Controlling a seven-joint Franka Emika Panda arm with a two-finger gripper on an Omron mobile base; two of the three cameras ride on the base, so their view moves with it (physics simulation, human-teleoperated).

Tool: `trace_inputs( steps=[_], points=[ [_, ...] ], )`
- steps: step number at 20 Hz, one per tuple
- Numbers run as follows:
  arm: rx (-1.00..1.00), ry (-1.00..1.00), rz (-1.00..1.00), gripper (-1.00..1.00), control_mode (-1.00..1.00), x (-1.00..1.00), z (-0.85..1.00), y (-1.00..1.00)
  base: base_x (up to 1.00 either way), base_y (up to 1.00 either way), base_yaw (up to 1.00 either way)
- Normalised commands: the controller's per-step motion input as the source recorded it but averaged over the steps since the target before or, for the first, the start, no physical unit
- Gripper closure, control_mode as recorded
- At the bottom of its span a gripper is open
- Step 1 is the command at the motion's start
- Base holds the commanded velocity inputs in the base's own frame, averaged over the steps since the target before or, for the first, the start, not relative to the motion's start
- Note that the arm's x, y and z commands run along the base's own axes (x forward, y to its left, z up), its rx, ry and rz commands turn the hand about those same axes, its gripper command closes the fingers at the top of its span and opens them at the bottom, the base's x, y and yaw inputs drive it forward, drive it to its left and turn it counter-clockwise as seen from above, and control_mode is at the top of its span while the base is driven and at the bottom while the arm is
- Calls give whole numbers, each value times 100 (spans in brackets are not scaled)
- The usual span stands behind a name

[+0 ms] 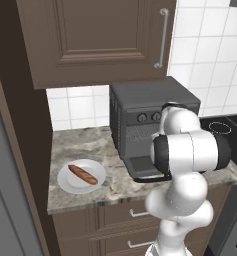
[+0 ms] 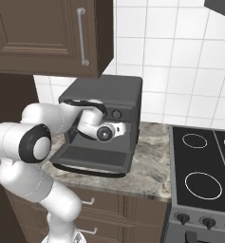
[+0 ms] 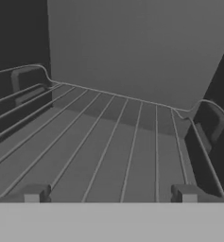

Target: Pull the toaster oven rack outwards. Pick up the baguette from the plate and place it on the toaster oven rack. Close the toaster oven door fully and set the temperature to the lowest setting.

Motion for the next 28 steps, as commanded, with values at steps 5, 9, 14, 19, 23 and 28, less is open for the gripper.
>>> trace_inputs(
  steps=[5, 9, 14, 19, 23, 28],
  points=[
    [-43, 50, -30, -100, -100, -47, -100, -79, 0, 0, 0],
    [-29, 28, -22, -100, -100, -80, -100, -100, 0, 0, 0],
    [-17, 9, -17, -100, -100, -100, -100, -100, 0, 0, 0],
    [-11, 1, -11, -100, -100, -100, -100, -100, 0, 0, 0],
    [-8, 0, -3, -100, -100, -100, -100, -100, 0, 0, 0],
    [-7, 0, 0, -100, -100, -100, -100, -100, 0, 0, 0]
  ],
)
